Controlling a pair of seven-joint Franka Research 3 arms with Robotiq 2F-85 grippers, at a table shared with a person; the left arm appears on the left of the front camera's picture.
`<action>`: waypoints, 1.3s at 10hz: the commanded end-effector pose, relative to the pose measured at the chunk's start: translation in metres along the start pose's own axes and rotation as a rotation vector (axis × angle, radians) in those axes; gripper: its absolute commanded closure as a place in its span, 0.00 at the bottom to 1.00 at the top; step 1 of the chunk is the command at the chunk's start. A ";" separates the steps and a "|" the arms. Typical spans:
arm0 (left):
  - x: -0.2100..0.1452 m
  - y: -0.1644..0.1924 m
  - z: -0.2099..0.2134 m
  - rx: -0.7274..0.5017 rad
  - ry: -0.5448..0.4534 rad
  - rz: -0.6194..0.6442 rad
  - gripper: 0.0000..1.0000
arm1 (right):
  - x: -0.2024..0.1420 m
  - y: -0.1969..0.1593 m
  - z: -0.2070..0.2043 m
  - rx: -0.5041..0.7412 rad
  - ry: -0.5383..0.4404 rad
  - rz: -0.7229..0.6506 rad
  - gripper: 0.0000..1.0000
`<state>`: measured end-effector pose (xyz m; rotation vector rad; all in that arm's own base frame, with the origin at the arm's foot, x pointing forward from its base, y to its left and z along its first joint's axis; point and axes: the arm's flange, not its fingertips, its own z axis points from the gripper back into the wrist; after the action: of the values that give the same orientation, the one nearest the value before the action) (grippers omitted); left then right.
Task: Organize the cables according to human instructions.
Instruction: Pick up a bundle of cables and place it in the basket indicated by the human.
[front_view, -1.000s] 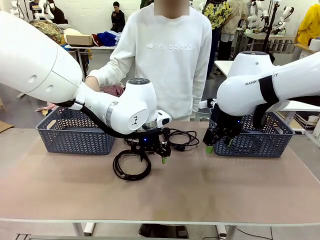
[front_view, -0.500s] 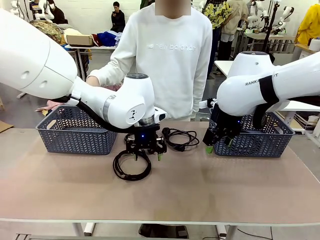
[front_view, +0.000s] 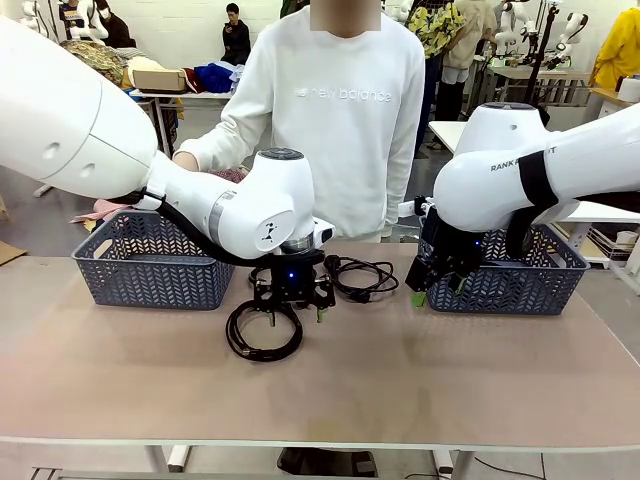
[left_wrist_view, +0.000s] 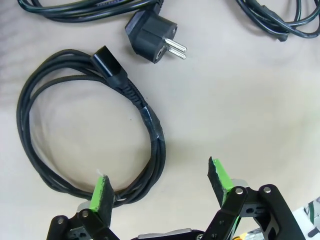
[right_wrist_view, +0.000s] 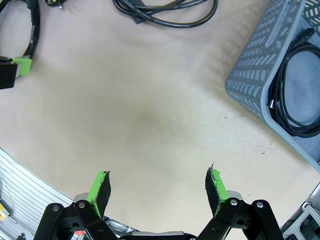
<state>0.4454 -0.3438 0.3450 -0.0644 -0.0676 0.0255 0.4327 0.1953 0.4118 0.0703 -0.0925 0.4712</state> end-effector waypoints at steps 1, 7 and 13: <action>0.004 -0.004 -0.010 0.005 -0.041 0.054 0.00 | 0.000 0.000 0.002 0.000 -0.005 0.000 0.00; 0.017 -0.002 -0.025 -0.013 -0.056 0.093 0.00 | 0.000 0.000 0.002 0.000 -0.005 0.000 0.00; 0.024 -0.006 -0.032 0.021 -0.048 0.065 0.18 | 0.000 0.000 0.002 0.000 -0.005 0.000 0.00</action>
<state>0.4688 -0.3455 0.3150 -0.0734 -0.0890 0.0627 0.4327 0.1953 0.4118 0.0703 -0.0924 0.4712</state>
